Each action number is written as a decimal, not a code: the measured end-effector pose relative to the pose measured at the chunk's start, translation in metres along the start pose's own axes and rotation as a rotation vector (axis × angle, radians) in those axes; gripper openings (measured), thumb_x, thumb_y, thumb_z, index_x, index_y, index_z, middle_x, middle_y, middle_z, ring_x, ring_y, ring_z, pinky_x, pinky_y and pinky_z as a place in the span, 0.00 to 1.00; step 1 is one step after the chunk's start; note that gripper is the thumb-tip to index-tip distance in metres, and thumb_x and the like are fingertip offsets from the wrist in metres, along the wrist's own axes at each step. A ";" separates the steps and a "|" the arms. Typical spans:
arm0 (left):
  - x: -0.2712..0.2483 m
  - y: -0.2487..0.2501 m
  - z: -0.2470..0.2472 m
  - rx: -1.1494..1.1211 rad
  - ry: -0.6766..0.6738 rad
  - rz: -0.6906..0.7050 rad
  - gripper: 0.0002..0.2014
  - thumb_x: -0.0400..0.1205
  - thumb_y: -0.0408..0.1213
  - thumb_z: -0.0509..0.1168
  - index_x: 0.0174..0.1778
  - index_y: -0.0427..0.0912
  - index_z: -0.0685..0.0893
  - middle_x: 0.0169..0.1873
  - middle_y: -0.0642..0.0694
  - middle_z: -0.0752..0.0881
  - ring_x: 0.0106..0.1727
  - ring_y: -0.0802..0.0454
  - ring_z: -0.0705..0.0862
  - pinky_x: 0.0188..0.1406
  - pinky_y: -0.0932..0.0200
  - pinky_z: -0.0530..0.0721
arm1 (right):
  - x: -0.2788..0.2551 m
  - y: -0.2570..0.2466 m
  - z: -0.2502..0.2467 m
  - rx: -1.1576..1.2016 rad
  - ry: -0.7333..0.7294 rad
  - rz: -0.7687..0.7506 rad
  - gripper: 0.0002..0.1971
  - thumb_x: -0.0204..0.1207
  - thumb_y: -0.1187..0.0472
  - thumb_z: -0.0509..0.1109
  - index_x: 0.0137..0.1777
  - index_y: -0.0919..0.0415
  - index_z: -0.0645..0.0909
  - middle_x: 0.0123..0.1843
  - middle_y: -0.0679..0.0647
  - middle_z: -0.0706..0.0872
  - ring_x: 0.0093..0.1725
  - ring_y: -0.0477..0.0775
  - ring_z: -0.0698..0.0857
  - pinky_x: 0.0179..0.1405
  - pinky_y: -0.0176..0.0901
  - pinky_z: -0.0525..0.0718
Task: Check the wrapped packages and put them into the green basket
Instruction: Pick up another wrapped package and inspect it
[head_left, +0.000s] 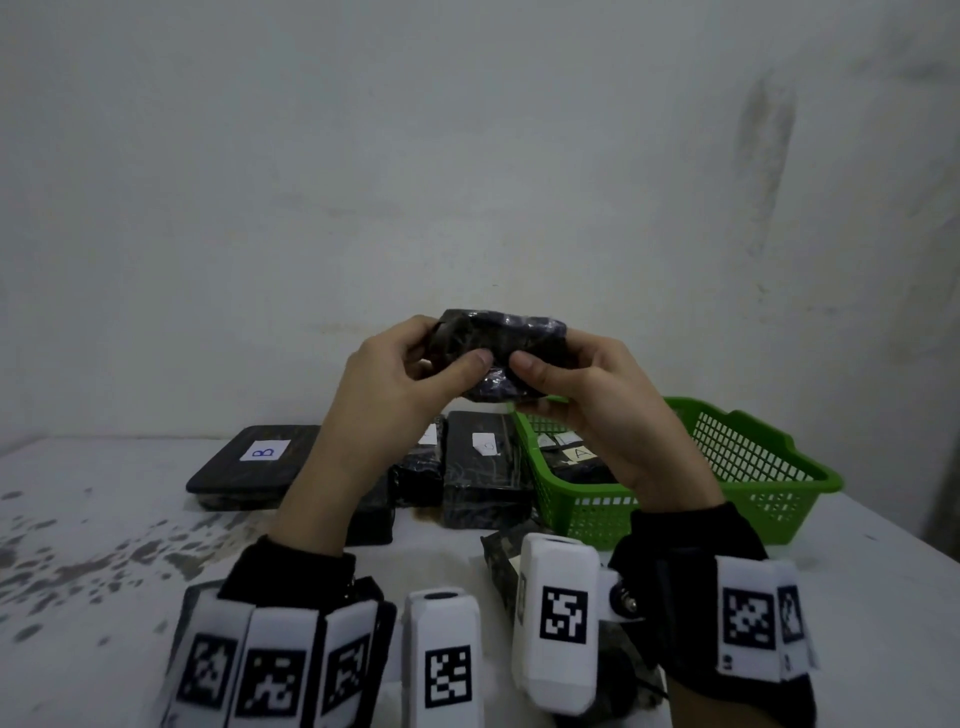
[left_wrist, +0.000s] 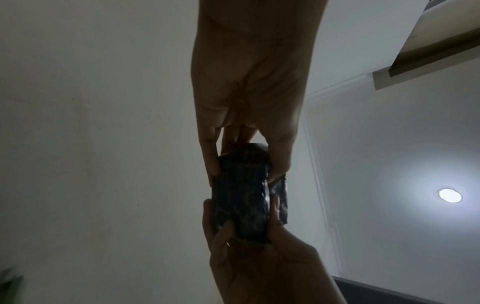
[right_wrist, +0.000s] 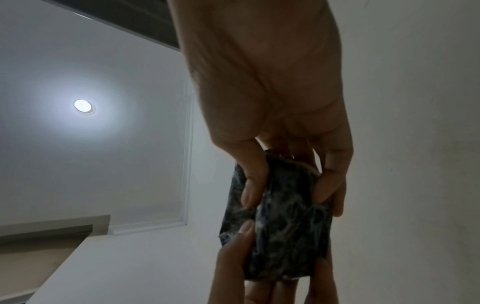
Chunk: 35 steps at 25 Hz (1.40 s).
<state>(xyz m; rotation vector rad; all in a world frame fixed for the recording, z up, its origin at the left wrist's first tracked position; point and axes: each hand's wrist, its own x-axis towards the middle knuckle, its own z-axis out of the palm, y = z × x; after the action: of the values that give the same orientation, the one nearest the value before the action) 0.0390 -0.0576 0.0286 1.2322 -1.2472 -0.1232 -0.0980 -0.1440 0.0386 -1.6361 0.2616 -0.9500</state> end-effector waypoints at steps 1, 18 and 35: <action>0.000 0.001 0.000 -0.005 -0.010 -0.006 0.04 0.74 0.39 0.71 0.43 0.50 0.84 0.39 0.51 0.89 0.42 0.59 0.88 0.44 0.66 0.83 | 0.000 0.000 0.000 -0.005 0.013 0.007 0.11 0.73 0.71 0.68 0.55 0.65 0.82 0.46 0.56 0.88 0.44 0.51 0.87 0.35 0.33 0.85; 0.001 -0.003 0.001 -0.020 -0.029 -0.128 0.06 0.80 0.37 0.63 0.51 0.42 0.82 0.45 0.44 0.88 0.45 0.50 0.88 0.53 0.53 0.87 | -0.004 -0.004 0.001 -0.091 -0.011 0.059 0.06 0.78 0.64 0.65 0.52 0.58 0.82 0.47 0.54 0.88 0.46 0.48 0.87 0.35 0.35 0.84; 0.002 -0.005 -0.004 -0.075 -0.094 -0.208 0.14 0.81 0.41 0.62 0.58 0.36 0.82 0.50 0.41 0.88 0.51 0.48 0.88 0.57 0.51 0.85 | -0.002 -0.002 0.003 -0.152 0.008 0.068 0.03 0.77 0.58 0.69 0.49 0.51 0.82 0.41 0.50 0.88 0.37 0.44 0.87 0.32 0.34 0.82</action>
<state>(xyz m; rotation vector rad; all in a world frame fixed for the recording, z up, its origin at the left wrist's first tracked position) 0.0456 -0.0580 0.0269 1.3004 -1.1817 -0.3806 -0.0977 -0.1403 0.0391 -1.7504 0.4013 -0.9034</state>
